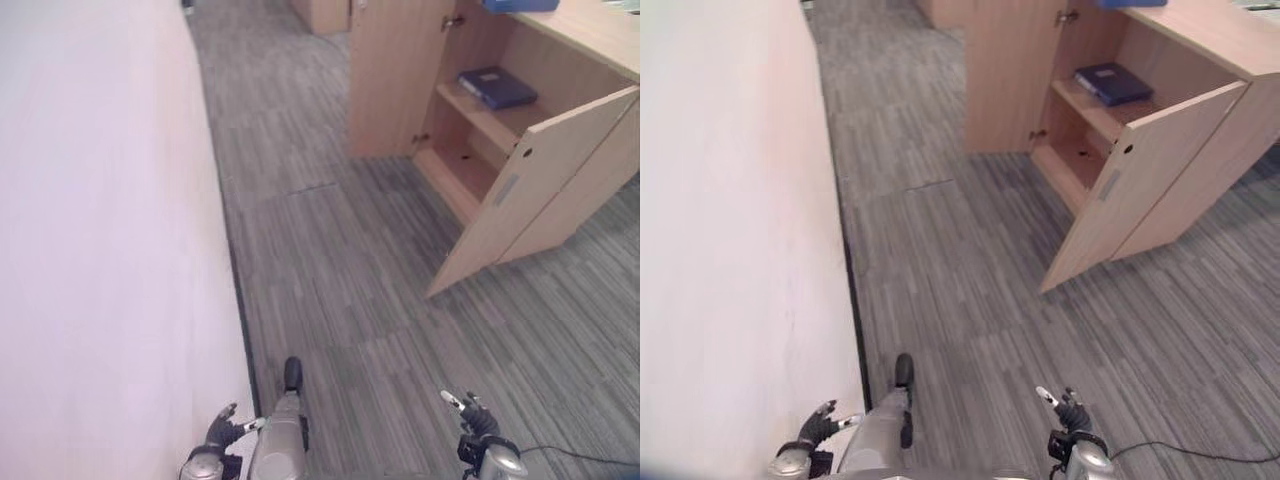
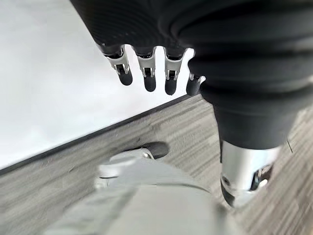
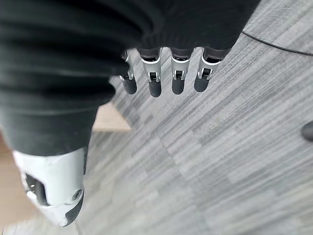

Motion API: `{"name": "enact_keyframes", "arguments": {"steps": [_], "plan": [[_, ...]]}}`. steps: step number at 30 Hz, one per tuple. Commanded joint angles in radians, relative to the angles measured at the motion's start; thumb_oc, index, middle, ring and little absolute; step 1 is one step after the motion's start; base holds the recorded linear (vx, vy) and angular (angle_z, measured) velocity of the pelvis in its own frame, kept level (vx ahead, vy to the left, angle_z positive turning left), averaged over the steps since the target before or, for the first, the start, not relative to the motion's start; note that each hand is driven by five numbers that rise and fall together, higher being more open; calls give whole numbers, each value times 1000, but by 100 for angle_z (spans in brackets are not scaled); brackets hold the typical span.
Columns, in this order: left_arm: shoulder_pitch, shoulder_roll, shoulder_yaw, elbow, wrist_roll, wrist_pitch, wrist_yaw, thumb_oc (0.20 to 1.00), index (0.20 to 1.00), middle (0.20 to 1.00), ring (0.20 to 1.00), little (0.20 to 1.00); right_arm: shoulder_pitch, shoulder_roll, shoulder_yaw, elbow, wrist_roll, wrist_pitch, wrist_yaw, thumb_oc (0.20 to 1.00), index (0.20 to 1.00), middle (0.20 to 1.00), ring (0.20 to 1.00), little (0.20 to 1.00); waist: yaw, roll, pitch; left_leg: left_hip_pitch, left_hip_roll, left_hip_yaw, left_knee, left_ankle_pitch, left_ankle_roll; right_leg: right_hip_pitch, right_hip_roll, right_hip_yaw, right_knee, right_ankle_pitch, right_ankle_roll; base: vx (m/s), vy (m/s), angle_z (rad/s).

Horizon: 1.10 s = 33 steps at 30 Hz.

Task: Put the empty folder in the office cabinet

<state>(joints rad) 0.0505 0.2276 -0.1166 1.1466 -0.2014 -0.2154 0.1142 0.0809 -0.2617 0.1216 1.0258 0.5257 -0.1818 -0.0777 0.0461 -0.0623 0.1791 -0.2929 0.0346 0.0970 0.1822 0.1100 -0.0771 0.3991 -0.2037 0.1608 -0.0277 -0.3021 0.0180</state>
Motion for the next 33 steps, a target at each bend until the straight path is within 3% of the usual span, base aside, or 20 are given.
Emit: {"name": "enact_keyframes", "arguments": {"steps": [1,2,4,5,6,7,8,9,10,11,12,13,16,17,18,23,26,27,29,33], "plan": [[-19,60,-75,-33,78,-19,5,1000,1000,1000,1000,1000,-33,-45,10,-67,-65,-20,8,1000,1000,1000,1000,1000,13,56,-38,-26,86,-72,-207,113,-26,-17,146,65,99,1,45,526,301,-8],[-18,62,-77,-22,88,-16,6,1000,1000,1000,1000,1000,-45,-44,16,-61,-82,-14,7,1000,1000,1000,1000,1000,19,37,-49,-25,60,-68,-184,119,-15,-15,109,74,109,27,69,518,307,17],[-12,71,-72,-9,102,-13,8,1000,1000,1000,1000,1000,-61,-35,16,-61,-86,-15,10,1000,1000,1000,1000,1000,28,12,-73,-26,28,-40,-142,92,4,-36,60,93,153,185,122,531,302,-23],[-19,80,-77,-27,104,-15,3,1000,1000,1000,1000,1000,-84,-31,24,-85,-91,-19,15,1000,1000,1000,1000,1000,47,16,-70,-8,21,-15,-100,31,33,-97,60,109,270,367,183,438,250,-50],[-23,85,-82,-34,104,-17,6,1000,1000,1000,1000,1000,-95,-33,29,-91,-95,-22,16,1000,1000,1000,1000,1000,39,10,-61,10,4,-14,-99,8,43,-130,58,98,356,416,201,462,370,-38],[-35,93,-92,-64,103,-18,10,1000,1000,1000,1000,1000,-118,-33,35,-120,-107,-23,12,1000,1000,1000,1000,1000,32,57,-39,78,18,-12,-129,-12,73,-235,103,46,501,511,231,330,303,-50],[-44,95,-97,-80,95,-20,15,1000,1000,1000,1000,1000,-123,-34,36,-127,-109,-27,7,1000,1000,1000,1000,1000,13,65,-21,121,2,-13,-161,-15,87,-276,95,-1,599,526,237,364,425,-24],[-58,92,-103,-100,93,-20,15,1000,1000,1000,1000,1000,-128,-28,28,-125,-106,-31,4,1000,1000,1000,1000,1000,-6,110,-11,185,7,-20,-219,-17,103,-341,138,-41,674,505,234,377,332,-14],[-62,88,-106,-112,93,-23,11,1000,1000,1000,1000,1000,-120,-25,25,-122,-102,-33,4,1000,1000,1000,1000,1000,-23,115,-7,221,-6,-30,-238,-28,107,-374,145,-61,703,456,222,497,315,27],[-71,89,-109,-131,94,-26,4,1000,1000,1000,1000,1000,-104,-27,18,-104,-95,-33,8,1000,1000,1000,1000,1000,-48,117,2,273,-28,-47,-254,-47,106,-422,155,-93,667,407,202,682,165,58],[-92,91,-120,-147,90,-27,1,1000,1000,1000,1000,1000,-92,-29,8,-60,-82,-30,8,1000,1000,1000,1000,1000,-75,120,16,335,-30,-67,-265,-81,95,-491,133,-199,525,264,154,665,84,88],[-98,89,-126,-149,87,-28,0,1000,1000,1000,1000,1000,-88,-30,4,-39,-73,-27,8,1000,1000,1000,1000,1000,-87,121,19,357,-33,-81,-269,-95,93,-523,136,-225,468,242,138,542,0,104],[-101,84,-142,-155,89,-31,-5,1000,1000,1000,1000,1000,-81,-35,-4,-6,-55,-23,5,1000,1000,1000,1000,1000,-123,100,26,415,-63,-106,-269,-139,89,-580,142,-241,265,299,135,286,-48,54],[-100,84,-142,-155,89,-31,-5,1000,1000,1000,1000,1000,-81,-35,-4,-5,-55,-23,5,1000,1000,1000,1000,1000,-125,104,31,422,-59,-108,-269,-144,89,-568,145,-244,258,299,135,452,-99,41],[-105,75,-149,-148,109,-34,-13,1000,1000,1000,1000,1000,-67,-33,-12,23,-55,-17,8,1000,1000,1000,1000,1000,-157,94,35,483,-71,-127,-269,-190,82,-619,138,-266,109,365,147,351,-74,47],[-100,69,-151,-141,127,-37,-23,1000,1000,1000,1000,1000,-55,-29,-18,44,-64,-12,11,1000,1000,1000,1000,1000,-183,98,34,547,-63,-142,-269,-238,74,-648,144,-292,37,398,156,314,-82,32],[-85,61,-154,-133,141,-38,-30,1000,1000,1000,1000,1000,-29,-28,-21,54,-78,-7,16,1000,1000,1000,1000,1000,-205,97,18,617,-56,-163,-269,-287,66,-663,138,-330,18,431,156,398,-136,17],[-72,59,-162,-137,150,-39,-40,1000,1000,1000,1000,1000,-7,-34,-33,56,-74,-3,22,1000,1000,1000,1000,1000,-221,96,-3,669,-42,-190,-269,-326,60,-646,128,-317,18,441,151,534,-202,19],[-62,51,-161,-140,144,-37,-37,1000,1000,1000,1000,1000,-6,-40,-32,54,-76,-3,22,1000,1000,1000,1000,1000,-216,105,-13,680,-28,-182,-256,-336,49,-620,120,-345,20,458,138,449,-205,21],[-71,40,-168,-140,122,-34,-24,1000,1000,1000,1000,1000,-40,-59,-32,47,-55,-11,18,1000,1000,1000,1000,1000,-214,133,-21,663,14,-142,-183,-292,9,-604,132,-397,71,428,113,293,-200,-6]]}}
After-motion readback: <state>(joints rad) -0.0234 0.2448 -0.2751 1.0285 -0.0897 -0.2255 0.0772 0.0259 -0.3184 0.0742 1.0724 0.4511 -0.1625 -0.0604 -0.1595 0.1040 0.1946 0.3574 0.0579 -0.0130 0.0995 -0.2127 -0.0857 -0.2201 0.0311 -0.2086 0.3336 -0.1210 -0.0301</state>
